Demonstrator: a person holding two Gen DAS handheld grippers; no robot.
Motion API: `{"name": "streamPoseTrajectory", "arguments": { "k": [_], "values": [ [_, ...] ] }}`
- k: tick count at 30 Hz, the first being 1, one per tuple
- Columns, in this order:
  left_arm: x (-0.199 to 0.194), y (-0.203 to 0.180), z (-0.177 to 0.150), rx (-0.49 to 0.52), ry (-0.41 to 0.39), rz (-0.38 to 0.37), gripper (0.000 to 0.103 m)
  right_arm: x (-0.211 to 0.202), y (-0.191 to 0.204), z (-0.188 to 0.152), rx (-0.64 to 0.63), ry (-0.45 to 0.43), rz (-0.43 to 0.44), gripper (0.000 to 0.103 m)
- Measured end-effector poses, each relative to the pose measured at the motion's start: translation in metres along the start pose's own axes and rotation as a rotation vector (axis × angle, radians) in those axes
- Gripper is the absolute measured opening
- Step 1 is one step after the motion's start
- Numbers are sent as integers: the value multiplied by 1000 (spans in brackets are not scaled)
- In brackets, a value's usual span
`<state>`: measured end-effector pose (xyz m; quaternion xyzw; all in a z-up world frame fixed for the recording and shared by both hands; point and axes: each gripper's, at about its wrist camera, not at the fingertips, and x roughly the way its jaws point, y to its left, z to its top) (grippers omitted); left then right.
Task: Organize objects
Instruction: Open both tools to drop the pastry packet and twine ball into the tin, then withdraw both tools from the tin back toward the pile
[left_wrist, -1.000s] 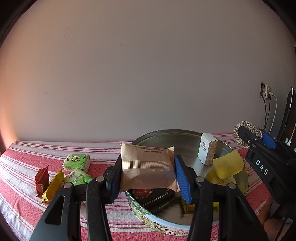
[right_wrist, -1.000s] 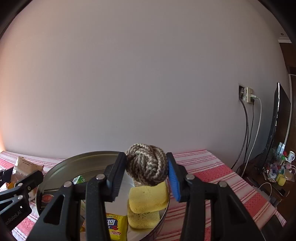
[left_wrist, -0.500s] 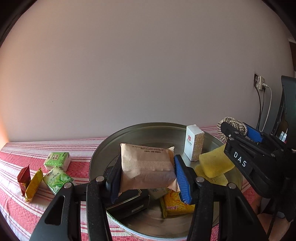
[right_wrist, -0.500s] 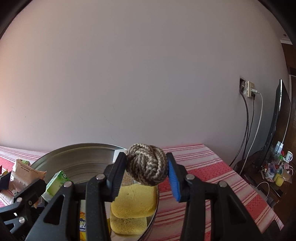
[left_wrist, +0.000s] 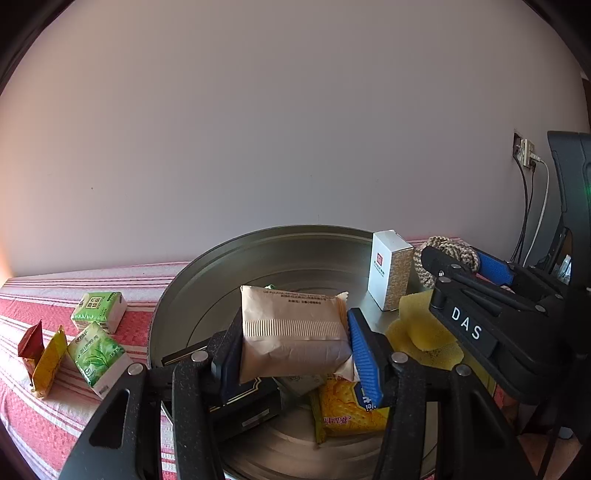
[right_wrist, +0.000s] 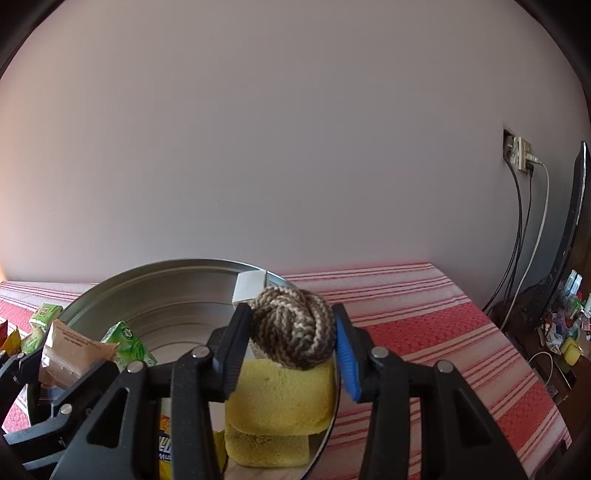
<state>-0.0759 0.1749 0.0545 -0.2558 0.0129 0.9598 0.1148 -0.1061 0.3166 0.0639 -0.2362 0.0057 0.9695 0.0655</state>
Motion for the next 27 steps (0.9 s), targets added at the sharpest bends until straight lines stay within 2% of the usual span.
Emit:
{"name": "streamPoseTrajectory", "arguments": {
  "k": [8, 9, 10, 11, 12, 13, 15, 16, 19, 27],
  "values": [
    [4, 3, -1, -7, 20, 14, 56, 9, 1, -2, -11, 43, 38, 44],
    [5, 3, -2, -5, 24, 9, 62, 9, 1, -3, -7, 49, 50, 45],
    [5, 3, -2, -4, 27, -6, 74, 10, 1, -3, -1, 54, 67, 48],
    [2, 3, -3, -3, 24, -12, 80, 11, -1, -3, 6, 57, 93, 49],
    [-3, 2, -3, 3, 8, -6, 90, 9, 0, -3, 12, 55, 123, 59],
    [-8, 0, -3, 16, -17, 11, 95, 7, 1, -3, 16, 49, 148, 80],
    [-19, -4, -4, 53, -69, 48, 102, -7, 5, -4, 5, -22, 149, 96],
    [-22, -6, -5, 67, -84, 60, 102, -15, 7, -4, -13, -69, 130, 100],
    [-23, -9, -8, 76, -79, 64, 102, -30, 16, -4, -67, -146, 87, 103],
    [-22, 5, -12, 17, -54, 86, 102, -33, 5, -6, -11, -158, 53, 103]
  ]
}}
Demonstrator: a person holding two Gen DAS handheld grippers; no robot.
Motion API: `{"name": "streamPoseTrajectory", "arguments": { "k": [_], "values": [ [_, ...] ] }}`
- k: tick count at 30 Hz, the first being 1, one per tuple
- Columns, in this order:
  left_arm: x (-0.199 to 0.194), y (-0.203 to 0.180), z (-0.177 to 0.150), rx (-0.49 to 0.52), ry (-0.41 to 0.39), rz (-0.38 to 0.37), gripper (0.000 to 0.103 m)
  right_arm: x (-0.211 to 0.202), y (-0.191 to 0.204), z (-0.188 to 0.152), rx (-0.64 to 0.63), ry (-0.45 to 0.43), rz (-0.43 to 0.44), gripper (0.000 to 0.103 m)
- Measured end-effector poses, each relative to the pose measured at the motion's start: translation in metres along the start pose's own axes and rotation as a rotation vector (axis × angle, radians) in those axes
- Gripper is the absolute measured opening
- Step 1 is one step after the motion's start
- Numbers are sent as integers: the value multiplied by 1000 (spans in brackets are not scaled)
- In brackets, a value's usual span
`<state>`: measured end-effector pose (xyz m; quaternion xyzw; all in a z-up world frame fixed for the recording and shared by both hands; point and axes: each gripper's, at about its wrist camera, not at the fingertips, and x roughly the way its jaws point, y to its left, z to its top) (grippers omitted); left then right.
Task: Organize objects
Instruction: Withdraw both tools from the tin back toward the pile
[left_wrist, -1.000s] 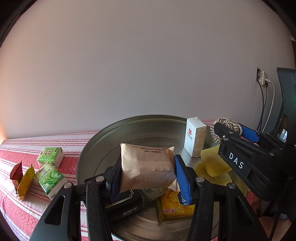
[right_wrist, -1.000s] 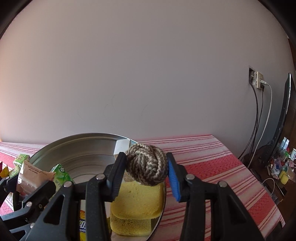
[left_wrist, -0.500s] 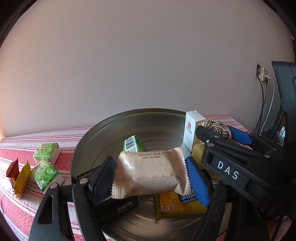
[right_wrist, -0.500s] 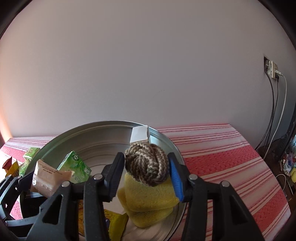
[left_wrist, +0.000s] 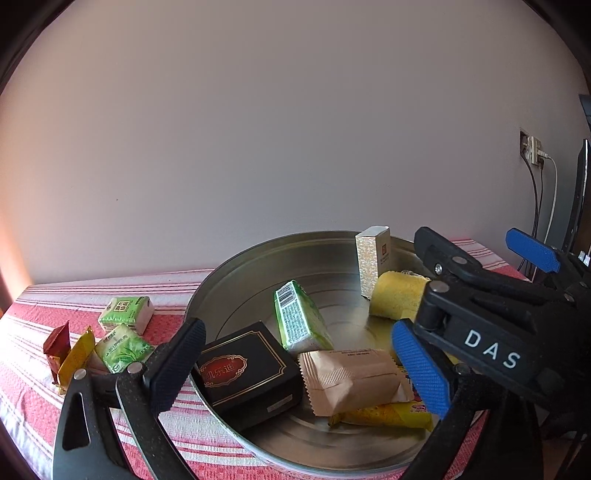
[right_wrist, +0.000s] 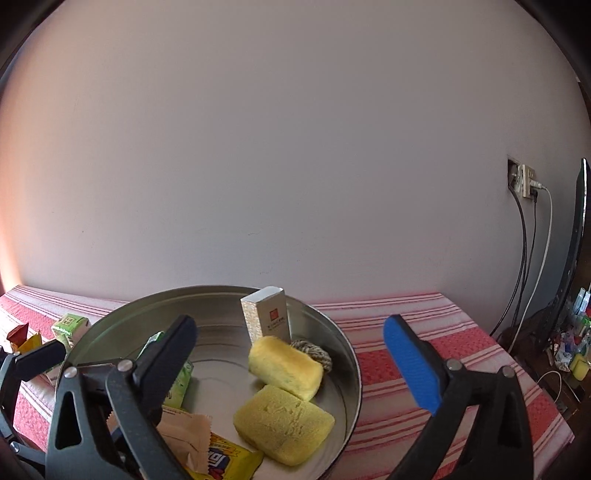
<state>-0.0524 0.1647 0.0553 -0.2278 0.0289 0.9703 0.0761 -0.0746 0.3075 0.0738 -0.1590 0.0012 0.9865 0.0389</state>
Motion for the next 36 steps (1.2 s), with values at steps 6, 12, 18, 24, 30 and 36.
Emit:
{"name": "streamPoseTrajectory", "arguments": {
  "k": [6, 12, 18, 24, 30, 36],
  "values": [
    [0, 12, 1, -6, 3, 50, 102, 0, -10, -1, 67, 12, -9, 103],
    [0, 27, 2, -17, -64, 139, 102, -11, -19, 2, 116, -15, -43, 103],
    [-5, 39, 0, -37, -78, 162, 102, -21, -24, -2, 154, -84, -96, 103],
    [-15, 45, -3, -62, -96, 162, 102, -29, -18, -5, 144, -97, -133, 103],
    [-18, 54, -6, -62, -89, 159, 102, -35, -4, -8, 61, -109, -194, 103],
    [-23, 58, -9, -51, -89, 145, 102, -48, -4, -13, 85, -105, -199, 103]
  ]
}}
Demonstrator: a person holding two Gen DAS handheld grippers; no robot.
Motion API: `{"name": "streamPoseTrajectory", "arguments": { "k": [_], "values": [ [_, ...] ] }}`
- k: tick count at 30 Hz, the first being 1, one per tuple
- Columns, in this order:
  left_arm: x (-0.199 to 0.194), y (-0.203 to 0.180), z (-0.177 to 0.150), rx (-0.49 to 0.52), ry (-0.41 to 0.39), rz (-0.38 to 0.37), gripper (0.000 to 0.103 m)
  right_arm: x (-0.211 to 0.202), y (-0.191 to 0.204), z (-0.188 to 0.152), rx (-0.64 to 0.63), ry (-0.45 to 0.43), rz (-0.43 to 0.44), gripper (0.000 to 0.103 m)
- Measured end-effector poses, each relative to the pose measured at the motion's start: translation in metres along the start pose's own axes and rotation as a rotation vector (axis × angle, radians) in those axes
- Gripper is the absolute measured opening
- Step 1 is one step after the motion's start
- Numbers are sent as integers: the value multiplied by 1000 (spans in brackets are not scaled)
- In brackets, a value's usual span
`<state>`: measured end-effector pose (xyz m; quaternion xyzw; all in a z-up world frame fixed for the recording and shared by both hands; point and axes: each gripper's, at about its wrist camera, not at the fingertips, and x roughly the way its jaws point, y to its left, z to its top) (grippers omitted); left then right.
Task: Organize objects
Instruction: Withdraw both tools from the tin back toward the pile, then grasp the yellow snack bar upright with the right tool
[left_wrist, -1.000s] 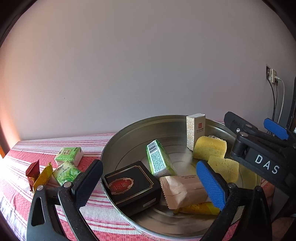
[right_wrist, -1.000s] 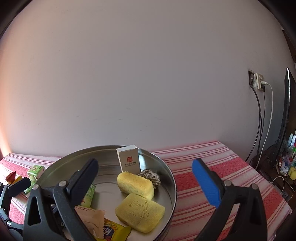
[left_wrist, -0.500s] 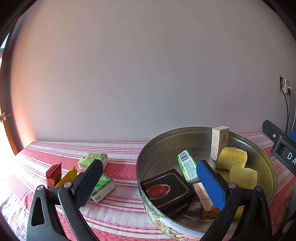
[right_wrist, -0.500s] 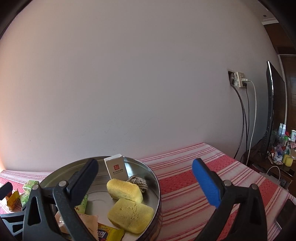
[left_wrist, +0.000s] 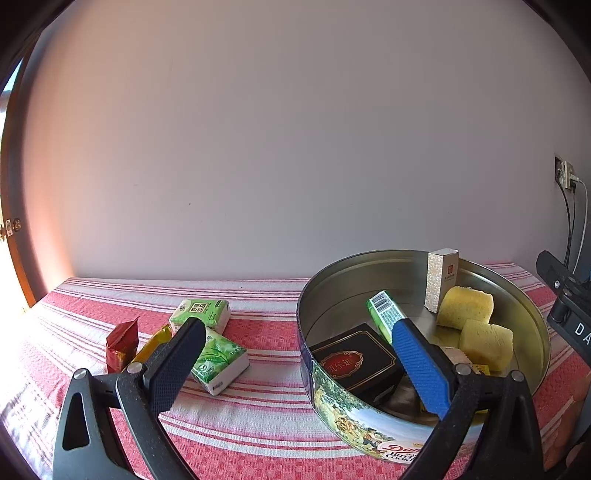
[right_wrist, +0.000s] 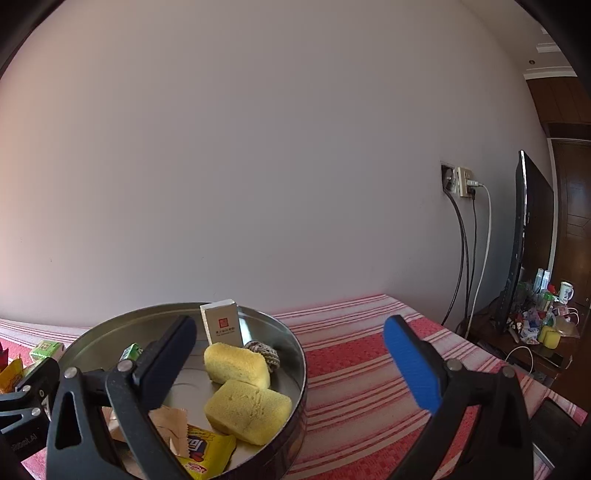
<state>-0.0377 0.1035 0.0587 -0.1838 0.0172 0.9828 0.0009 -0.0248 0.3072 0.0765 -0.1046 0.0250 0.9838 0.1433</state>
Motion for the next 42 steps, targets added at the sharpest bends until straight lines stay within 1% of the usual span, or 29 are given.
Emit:
{"name": "streamPoseTrajectory", "arguments": {
  "k": [5, 12, 17, 21, 25, 30, 38, 40, 42],
  "values": [
    [-10, 6, -3, 6, -5, -16, 102, -13, -3, -3, 41, 10, -18, 103],
    [-18, 21, -8, -21, 6, -28, 102, -33, 7, -7, 48, 17, -20, 103],
    [-24, 34, -12, -14, 21, -30, 102, -43, 16, -11, 50, 23, -37, 103],
    [-26, 50, -14, -9, 30, -18, 102, -50, 27, -14, 86, 48, -12, 103],
    [-24, 75, -15, -25, 47, 5, 102, -59, 53, -16, 53, 56, 13, 103],
    [-22, 106, -16, -32, 50, 45, 102, -67, 93, -19, 30, 67, 77, 103],
    [-14, 157, -18, -65, 77, 98, 102, -69, 156, -25, 7, 117, 177, 102],
    [-11, 169, -17, -60, 79, 116, 102, -69, 169, -26, 7, 128, 194, 102],
    [-7, 183, -18, -56, 87, 135, 102, -68, 183, -28, 3, 144, 212, 99]
  ]
}}
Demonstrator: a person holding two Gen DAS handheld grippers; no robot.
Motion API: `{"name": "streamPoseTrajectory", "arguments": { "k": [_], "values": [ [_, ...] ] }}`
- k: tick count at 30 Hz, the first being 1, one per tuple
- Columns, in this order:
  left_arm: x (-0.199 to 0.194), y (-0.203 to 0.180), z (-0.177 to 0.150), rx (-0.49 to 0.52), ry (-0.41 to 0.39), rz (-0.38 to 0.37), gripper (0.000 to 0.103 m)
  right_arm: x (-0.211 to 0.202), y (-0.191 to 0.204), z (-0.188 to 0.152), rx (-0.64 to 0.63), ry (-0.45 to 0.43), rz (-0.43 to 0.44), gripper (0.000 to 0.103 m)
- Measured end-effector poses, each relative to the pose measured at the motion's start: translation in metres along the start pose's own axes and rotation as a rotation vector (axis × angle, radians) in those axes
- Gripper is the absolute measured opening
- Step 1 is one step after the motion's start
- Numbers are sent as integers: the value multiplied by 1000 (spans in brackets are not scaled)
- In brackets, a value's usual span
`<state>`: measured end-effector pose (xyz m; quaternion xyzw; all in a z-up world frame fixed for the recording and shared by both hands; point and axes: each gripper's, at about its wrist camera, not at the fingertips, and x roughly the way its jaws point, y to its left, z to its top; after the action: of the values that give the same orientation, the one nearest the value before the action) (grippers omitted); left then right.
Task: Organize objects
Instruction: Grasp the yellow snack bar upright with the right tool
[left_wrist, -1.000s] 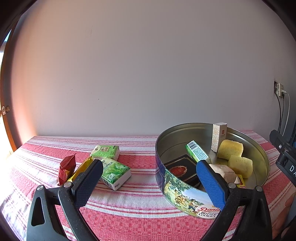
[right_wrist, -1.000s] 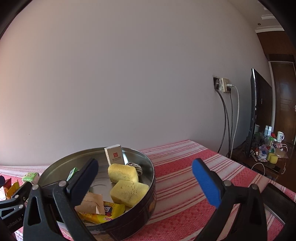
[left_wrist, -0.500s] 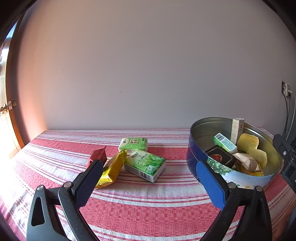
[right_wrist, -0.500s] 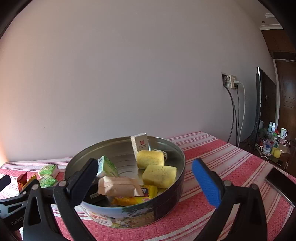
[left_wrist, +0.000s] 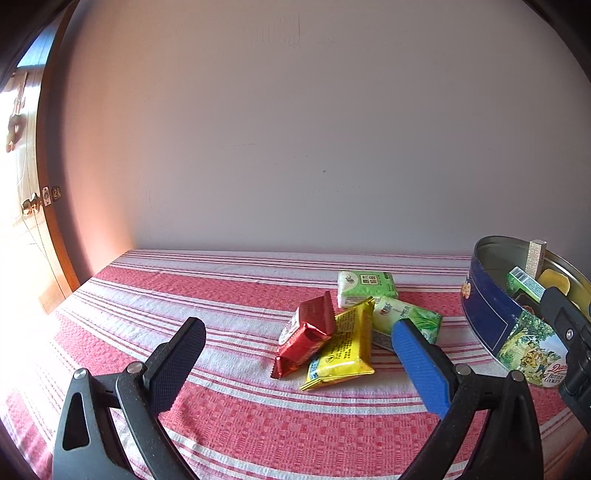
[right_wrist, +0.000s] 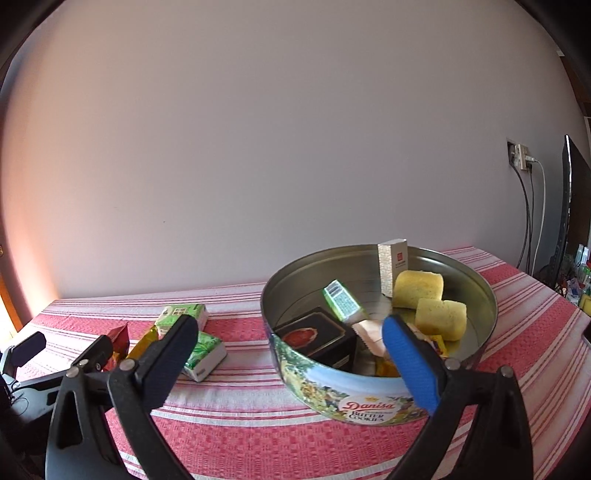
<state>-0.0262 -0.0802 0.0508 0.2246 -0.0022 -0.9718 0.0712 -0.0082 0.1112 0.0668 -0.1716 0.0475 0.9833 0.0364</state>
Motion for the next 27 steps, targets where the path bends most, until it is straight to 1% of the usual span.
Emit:
{"name": "streamPoseTrajectory", "arguments": {
  "k": [2, 4, 8, 10, 12, 15, 17, 19, 22, 24, 26, 27],
  "values": [
    [8, 15, 1, 0, 19, 18, 102, 5, 12, -1, -4, 26, 30, 96],
    [17, 32, 2, -12, 39, 50, 102, 12, 23, -3, -8, 57, 60, 90],
    [31, 63, 5, -39, 67, 96, 102, 27, 43, -8, 6, 144, 134, 82],
    [34, 73, 6, -38, 77, 113, 102, 35, 54, -11, 12, 193, 171, 74],
    [40, 83, 6, -41, 87, 123, 102, 44, 67, -14, 11, 242, 206, 73],
    [44, 89, 7, -40, 102, 140, 102, 55, 84, -19, 11, 301, 261, 70],
    [46, 92, 6, -35, 115, 154, 102, 62, 93, -22, -4, 333, 277, 69],
    [48, 97, 7, -47, 130, 156, 102, 72, 101, -24, -14, 375, 284, 61],
    [50, 103, 8, -69, 143, 149, 102, 90, 106, -29, 4, 456, 296, 57],
    [51, 105, 8, -68, 148, 151, 102, 100, 108, -32, 30, 495, 316, 56],
    [50, 105, 9, -65, 141, 150, 102, 108, 113, -33, 30, 516, 328, 52],
    [50, 106, 10, -62, 137, 149, 102, 112, 116, -34, 29, 526, 336, 46]
  ]
}}
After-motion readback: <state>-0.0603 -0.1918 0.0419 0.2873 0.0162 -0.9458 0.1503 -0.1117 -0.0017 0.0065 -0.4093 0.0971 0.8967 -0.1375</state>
